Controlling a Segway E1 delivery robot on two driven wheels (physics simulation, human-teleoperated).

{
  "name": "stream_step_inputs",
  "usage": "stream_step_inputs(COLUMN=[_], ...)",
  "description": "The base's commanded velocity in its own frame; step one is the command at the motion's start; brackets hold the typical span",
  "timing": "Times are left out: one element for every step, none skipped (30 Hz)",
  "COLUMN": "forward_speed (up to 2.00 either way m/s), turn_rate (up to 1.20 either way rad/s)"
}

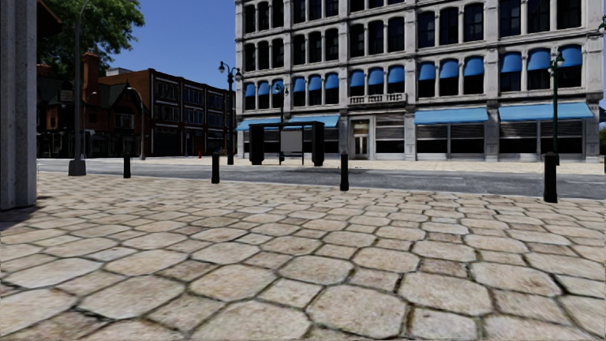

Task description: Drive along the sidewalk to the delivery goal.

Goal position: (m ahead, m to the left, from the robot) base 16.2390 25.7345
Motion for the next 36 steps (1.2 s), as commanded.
stream_step_inputs(forward_speed=[2.0,2.0,2.0,2.0,2.0,2.0,2.0,2.0,2.0,2.0,2.0,2.0,2.0,2.0,2.0,2.0,2.0,2.0,2.0,2.0,2.0,2.0,2.0,2.0,2.0,2.0,2.0,2.0,2.0,2.0,2.0,2.0,2.0,2.0,2.0,2.0], turn_rate=[0.37,0.37,0.37,0.38,0.38,0.39,0.39,0.39,0.4,0.4,0.4,0.4,0.4,0.4,0.4,0.4,0.4,0.4,0.4,0.4,0.4,0.4,0.41,0.44,0.45,0.45,0.45,0.45,0.45,0.45,0.45,0.45,0.46,0.46,0.46,0.46])
